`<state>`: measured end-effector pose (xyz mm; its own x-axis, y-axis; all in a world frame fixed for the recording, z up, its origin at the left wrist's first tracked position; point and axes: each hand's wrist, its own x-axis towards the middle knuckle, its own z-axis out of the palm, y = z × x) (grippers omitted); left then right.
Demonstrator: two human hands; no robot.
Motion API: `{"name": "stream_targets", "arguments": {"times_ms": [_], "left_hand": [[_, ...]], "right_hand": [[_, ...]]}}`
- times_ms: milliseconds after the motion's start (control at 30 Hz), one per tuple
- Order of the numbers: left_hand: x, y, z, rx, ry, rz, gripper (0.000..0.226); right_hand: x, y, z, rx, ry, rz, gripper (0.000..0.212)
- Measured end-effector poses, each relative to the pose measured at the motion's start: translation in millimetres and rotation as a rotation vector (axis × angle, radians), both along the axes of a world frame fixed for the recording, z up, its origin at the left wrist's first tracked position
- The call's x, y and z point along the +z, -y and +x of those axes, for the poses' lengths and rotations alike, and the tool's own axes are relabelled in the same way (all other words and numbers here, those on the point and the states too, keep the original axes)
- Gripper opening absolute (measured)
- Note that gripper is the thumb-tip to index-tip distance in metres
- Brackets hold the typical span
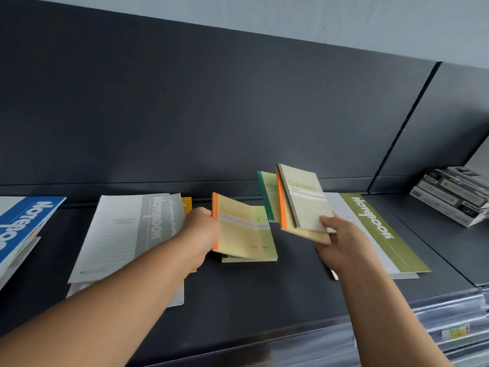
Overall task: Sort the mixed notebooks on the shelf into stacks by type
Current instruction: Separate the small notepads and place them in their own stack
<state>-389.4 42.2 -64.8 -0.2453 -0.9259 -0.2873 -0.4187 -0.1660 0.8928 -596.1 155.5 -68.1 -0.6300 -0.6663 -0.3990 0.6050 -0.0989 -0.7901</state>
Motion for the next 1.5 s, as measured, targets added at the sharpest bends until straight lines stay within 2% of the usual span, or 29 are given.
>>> {"name": "stream_targets", "arguments": {"times_ms": [100,200,233,300,367,567,700,800,933,1000,1200,1500], "left_hand": [[-5,-7,-6,-0.061,0.051,-0.028,0.015],[-3,-11,-5,-0.102,0.046,-0.007,0.005],[-2,-13,-5,-0.124,0.040,-0.001,0.008],[-2,-15,-4,-0.179,0.014,-0.003,0.026],[-1,-19,-3,-0.236,-0.008,-0.023,0.038],[-10,-25,-2,-0.353,0.004,-0.098,0.057],[-7,-24,5,-0.404,0.025,-0.117,0.063],[-2,-21,14,-0.428,0.074,-0.227,0.071],[7,-21,33,-0.423,0.149,-0.340,0.091],[11,-18,48,-0.408,0.192,-0.400,0.095],[21,5,118,-0.320,0.569,-0.720,0.091],[29,33,265,-0.145,0.897,-0.739,0.091]], "right_hand": [[-1,7,15,0.061,-0.078,-0.015,0.030],[-16,11,36,0.160,-0.412,0.154,0.031],[-19,12,44,0.213,-0.570,0.234,0.031],[-24,14,59,0.319,-0.897,0.368,0.028],[-25,18,66,0.405,-1.054,0.423,0.025],[-25,24,80,0.519,-1.174,0.392,0.035],[-21,22,79,0.509,-1.189,0.382,0.030],[-17,21,79,0.467,-1.296,0.397,0.027],[-9,23,95,0.469,-1.501,0.481,0.054],[-3,26,107,0.499,-1.581,0.513,0.061],[15,48,156,0.556,-1.781,0.474,0.062],[26,93,273,0.729,-1.890,0.323,0.063]]}}
